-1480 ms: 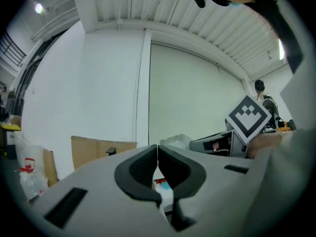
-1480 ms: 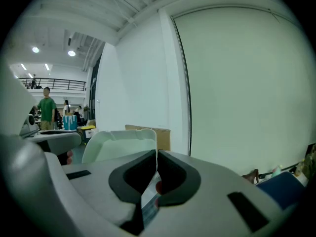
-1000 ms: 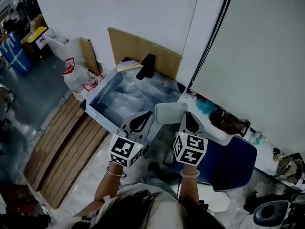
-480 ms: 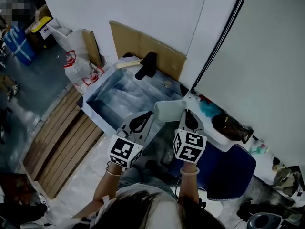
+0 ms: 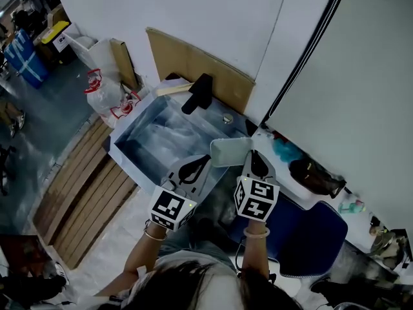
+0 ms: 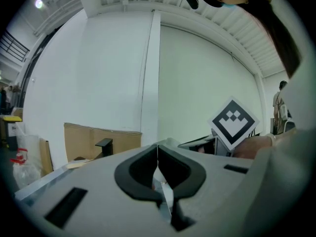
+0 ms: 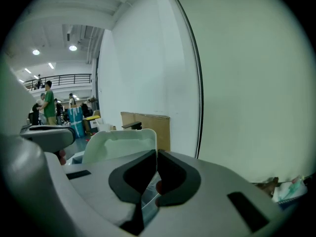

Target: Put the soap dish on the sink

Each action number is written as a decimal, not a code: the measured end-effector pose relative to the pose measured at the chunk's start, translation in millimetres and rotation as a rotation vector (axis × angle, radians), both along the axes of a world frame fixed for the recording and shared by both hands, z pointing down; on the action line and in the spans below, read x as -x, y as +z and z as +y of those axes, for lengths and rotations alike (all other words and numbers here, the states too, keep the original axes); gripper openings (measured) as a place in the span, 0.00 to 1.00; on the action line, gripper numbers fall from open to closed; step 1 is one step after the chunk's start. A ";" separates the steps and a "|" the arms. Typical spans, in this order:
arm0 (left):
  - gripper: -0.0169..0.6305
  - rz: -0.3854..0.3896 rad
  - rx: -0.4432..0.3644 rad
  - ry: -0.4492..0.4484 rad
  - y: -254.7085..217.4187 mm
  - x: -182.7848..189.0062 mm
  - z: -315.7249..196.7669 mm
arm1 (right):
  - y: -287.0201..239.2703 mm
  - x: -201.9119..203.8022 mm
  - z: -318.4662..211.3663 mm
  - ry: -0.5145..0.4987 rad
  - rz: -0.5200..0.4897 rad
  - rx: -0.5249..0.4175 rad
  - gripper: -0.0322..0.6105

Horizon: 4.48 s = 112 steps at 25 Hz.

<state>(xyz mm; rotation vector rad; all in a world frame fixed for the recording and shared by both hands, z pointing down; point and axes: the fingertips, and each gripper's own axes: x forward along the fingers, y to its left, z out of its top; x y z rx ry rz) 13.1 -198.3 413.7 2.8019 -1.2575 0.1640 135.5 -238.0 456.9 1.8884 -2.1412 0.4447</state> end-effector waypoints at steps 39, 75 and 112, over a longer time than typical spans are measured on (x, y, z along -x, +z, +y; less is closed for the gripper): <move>0.04 -0.023 0.081 0.060 42.6 4.7 -99.3 | 96.3 -5.5 -125.6 -0.020 0.118 0.093 0.10; 0.04 -0.050 0.160 0.055 89.4 12.8 -91.0 | 175.8 -43.7 -143.7 0.035 0.121 0.190 0.10; 0.04 -0.016 0.088 -0.046 51.1 0.7 -23.4 | 104.8 -37.4 -74.4 -0.029 0.080 0.074 0.10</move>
